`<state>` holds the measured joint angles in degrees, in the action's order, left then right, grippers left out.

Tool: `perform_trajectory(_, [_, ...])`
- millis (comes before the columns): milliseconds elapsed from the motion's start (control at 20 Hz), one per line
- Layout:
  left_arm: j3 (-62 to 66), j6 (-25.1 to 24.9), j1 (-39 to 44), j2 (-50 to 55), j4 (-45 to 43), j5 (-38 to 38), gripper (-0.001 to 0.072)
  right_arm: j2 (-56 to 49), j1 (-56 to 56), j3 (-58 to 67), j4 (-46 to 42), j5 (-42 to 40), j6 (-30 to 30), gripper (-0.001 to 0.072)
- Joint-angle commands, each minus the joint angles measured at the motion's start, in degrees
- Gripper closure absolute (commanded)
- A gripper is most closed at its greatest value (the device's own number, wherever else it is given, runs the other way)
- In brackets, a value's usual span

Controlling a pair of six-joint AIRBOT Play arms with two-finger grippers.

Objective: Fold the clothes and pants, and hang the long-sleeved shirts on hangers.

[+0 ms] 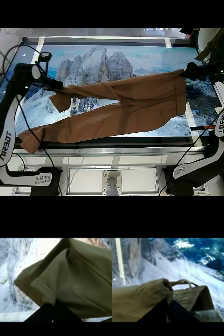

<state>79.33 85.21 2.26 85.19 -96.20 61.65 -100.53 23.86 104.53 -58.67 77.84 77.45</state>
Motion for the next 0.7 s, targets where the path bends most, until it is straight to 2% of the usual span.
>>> perform_trajectory(0, [0.0,5.1,1.1,3.7,0.9,2.1,0.0642,-4.7,-1.6,-0.8,0.0,-4.0,4.6,0.0584])
perform_trajectory(50, [0.2,6.4,1.1,3.3,0.9,2.1,0.0403,-5.1,-2.1,-0.8,0.1,-3.9,4.6,0.0383])
perform_trajectory(100, [0.2,6.4,1.1,2.5,0.7,1.8,0.0120,-4.9,-2.2,-0.8,0.0,-3.9,4.5,0.0319])
perform_trajectory(150, [0.2,6.9,1.1,1.1,0.6,1.4,-0.0005,-4.4,-2.2,-0.8,0.0,-3.7,4.5,0.0320])
perform_trajectory(300, [0.2,9.6,0.9,-6.1,1.2,-1.9,-0.0001,-0.7,-1.2,-0.7,-0.1,-1.1,3.8,0.0320])
perform_trajectory(400, [0.2,10.6,1.4,-10.3,10.4,-9.4,-0.0001,1.4,-1.7,-0.7,0.4,2.7,1.7,0.0321])
perform_trajectory(500, [0.2,3.7,3.7,-9.9,18.4,-13.1,0.0002,2.9,-3.7,-0.7,0.4,5.6,-0.1,0.0321])
perform_trajectory(650, [0.2,3.1,10.4,-3.5,18.3,-13.8,0.0009,3.8,-7.6,-0.7,0.4,5.3,-0.2,0.0321])
